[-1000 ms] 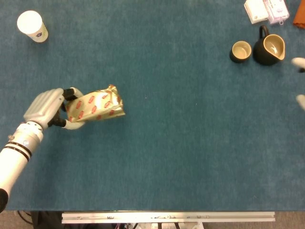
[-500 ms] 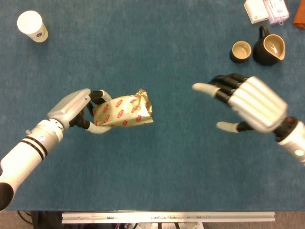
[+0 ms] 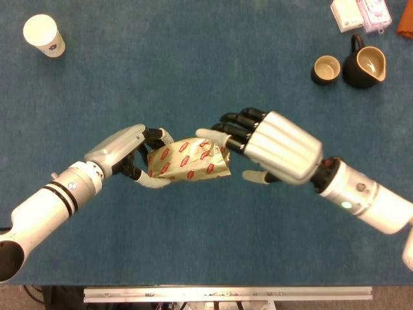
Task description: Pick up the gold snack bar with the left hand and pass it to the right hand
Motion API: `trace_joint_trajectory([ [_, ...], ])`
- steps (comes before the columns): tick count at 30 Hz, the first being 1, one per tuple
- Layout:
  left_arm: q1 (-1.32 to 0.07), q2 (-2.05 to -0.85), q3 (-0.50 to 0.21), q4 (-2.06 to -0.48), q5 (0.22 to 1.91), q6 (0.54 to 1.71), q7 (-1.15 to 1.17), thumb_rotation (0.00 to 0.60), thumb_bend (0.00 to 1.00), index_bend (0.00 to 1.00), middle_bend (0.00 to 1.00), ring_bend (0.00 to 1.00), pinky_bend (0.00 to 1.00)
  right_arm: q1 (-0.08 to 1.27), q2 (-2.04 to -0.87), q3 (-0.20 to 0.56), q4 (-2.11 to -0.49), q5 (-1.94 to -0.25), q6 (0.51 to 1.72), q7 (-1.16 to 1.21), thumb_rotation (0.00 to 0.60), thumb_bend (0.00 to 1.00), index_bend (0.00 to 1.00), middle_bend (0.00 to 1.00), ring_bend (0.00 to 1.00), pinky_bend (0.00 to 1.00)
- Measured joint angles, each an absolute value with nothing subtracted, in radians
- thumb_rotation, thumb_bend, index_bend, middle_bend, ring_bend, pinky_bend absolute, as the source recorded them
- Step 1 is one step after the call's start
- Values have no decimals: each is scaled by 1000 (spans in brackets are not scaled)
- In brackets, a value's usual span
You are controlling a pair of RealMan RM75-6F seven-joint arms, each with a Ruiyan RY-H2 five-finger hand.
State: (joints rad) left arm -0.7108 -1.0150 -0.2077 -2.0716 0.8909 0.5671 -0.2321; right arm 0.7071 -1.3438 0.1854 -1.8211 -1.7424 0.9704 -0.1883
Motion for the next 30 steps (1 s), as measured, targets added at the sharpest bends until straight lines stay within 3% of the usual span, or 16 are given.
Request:
trace_joint_trajectory([
  [9,-739,-989,-205,-2098,874,539,-259,600,237,511,491,385,457,766,-1398,184,-1797,-1697,926,-212,600,42,144,285,231,350],
  [13,-752,-976,-204,-2106,869,515,-278,600,237,510,488,385,458,784,-1416,183,-1788,-1682,924,-206,600,125,152,301,231,350],
  [15,-756,-974,-203,-2108,868,508,-284,600,237,507,487,385,458,793,-1422,184,-1785,-1675,922,-197,600,186,198,330,240,352],
  [21,-767,-965,-203,-2112,871,488,-307,600,237,467,478,384,459,822,-1445,185,-1755,-1673,926,-170,600,415,482,475,378,432],
  [24,-769,-960,-205,-2111,871,472,-326,600,235,381,460,372,460,829,-1460,181,-1736,-1677,935,-168,600,466,576,543,443,471],
  [27,-769,-951,-206,-2105,877,454,-342,600,233,262,375,309,461,833,-1474,174,-1719,-1679,950,-168,600,488,622,577,478,493],
  [30,-764,-942,-207,-2098,887,436,-364,600,232,142,234,162,433,833,-1481,166,-1706,-1683,968,-166,600,490,633,586,490,505],
])
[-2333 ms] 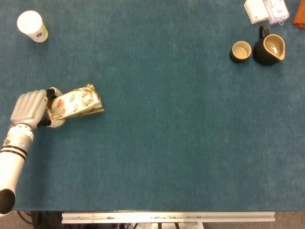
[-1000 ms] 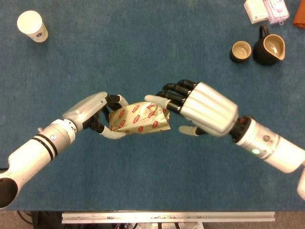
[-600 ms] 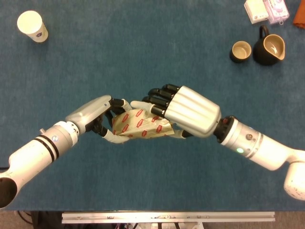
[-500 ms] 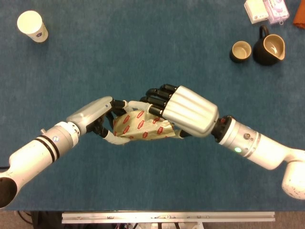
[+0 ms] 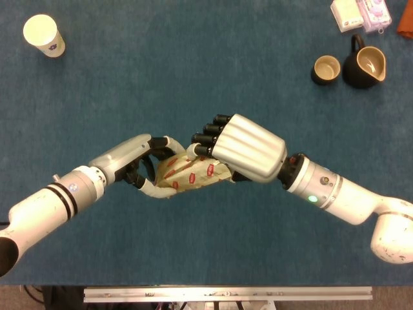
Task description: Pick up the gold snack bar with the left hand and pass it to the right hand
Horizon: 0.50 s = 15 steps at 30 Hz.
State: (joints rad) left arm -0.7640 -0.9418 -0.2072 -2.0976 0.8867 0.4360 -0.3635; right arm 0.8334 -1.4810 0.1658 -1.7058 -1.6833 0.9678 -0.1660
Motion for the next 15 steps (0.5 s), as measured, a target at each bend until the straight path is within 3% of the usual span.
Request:
trace_joint_trajectory([
  [5,-740,-926,-215,-2068,915,408,-408,600,226,33,88,8,292,825,-1470,153,-1703,-1692,1000,-164,600,490,632,586,490,509],
  [15,-678,-909,-222,-1980,987,380,-472,600,226,33,81,2,266,776,-1375,127,-1741,-1721,1092,-152,600,489,633,585,490,509],
])
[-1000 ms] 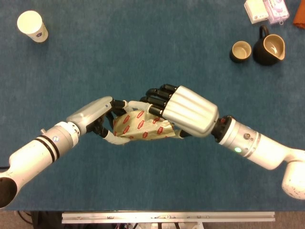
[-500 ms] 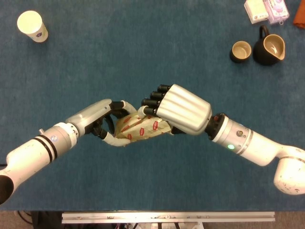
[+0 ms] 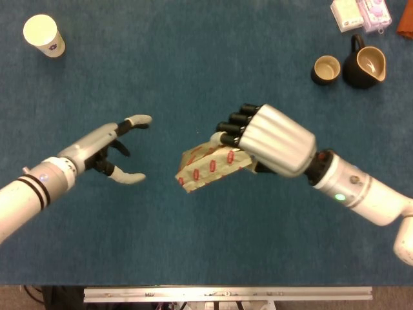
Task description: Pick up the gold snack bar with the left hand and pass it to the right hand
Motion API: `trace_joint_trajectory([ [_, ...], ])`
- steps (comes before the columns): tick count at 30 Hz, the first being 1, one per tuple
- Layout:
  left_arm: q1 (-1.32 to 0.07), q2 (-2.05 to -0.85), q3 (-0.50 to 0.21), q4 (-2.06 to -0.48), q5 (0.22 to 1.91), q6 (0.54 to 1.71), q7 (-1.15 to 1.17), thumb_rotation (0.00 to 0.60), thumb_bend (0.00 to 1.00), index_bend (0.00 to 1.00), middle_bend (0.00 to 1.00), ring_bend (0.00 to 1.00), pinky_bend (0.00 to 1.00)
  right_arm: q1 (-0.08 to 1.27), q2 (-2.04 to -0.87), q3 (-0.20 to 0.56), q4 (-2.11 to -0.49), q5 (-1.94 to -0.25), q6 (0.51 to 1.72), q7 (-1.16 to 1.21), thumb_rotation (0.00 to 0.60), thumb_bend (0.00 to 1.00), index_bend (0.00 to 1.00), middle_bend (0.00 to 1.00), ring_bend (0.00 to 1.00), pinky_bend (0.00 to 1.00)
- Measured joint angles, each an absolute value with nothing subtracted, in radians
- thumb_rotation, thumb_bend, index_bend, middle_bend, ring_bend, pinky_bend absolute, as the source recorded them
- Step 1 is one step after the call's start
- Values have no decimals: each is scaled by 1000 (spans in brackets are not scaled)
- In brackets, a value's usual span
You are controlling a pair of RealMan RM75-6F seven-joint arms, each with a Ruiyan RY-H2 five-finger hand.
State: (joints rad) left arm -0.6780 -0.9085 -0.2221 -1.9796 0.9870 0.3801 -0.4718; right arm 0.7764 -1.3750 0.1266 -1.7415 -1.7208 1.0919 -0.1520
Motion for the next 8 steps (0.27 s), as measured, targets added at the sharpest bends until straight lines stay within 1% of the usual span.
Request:
trace_joint_trajectory([
  [5,-646,-903,-228,-1947,1024,380,-504,600,226,33,82,2,266,741,-1311,107,-1768,-1742,1144,-139,600,488,633,586,490,509],
  [8,-637,-902,-232,-1941,1039,379,-519,600,225,33,82,1,266,729,-1292,98,-1776,-1748,1155,-131,600,489,633,586,490,509],
])
